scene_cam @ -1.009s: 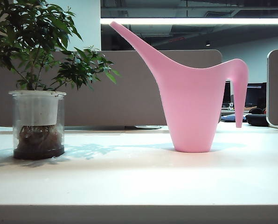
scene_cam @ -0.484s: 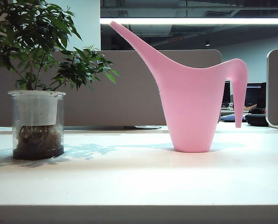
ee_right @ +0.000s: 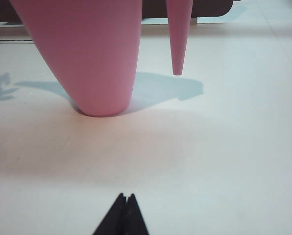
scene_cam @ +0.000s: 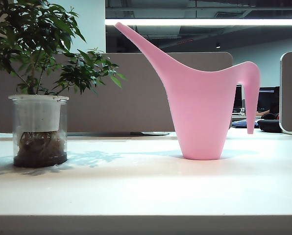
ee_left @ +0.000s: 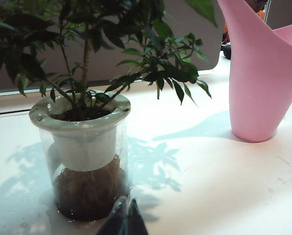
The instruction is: Pick up the watering can from the table, water the potted plant, and put the can back.
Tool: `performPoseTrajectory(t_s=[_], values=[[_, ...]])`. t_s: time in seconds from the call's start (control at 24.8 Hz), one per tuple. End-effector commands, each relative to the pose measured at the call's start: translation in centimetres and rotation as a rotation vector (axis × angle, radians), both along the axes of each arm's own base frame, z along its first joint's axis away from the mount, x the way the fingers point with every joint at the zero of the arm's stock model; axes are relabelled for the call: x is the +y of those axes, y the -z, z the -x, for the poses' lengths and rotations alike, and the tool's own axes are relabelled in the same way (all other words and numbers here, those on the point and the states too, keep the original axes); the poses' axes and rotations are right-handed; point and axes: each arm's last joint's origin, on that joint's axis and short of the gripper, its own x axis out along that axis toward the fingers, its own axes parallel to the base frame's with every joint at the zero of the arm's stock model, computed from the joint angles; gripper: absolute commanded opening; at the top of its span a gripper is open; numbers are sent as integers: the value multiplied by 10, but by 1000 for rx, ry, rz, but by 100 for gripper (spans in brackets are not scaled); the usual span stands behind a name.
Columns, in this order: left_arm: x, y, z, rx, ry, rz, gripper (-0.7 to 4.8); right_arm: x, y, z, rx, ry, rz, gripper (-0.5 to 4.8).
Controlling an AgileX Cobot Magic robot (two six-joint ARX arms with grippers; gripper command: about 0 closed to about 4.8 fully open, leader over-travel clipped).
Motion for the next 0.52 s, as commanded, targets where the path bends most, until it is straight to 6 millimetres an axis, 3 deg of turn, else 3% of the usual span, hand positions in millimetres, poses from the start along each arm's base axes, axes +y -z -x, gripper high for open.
performPoseTrajectory(t_s=[0.04, 0.52], values=[[0, -3, 0, -18, -1, 0, -4, 0, 0, 0, -11, -2, 1, 9], [0, -2, 0, -17, 0, -1, -4, -1, -9, 5, -128, -1, -14, 9]])
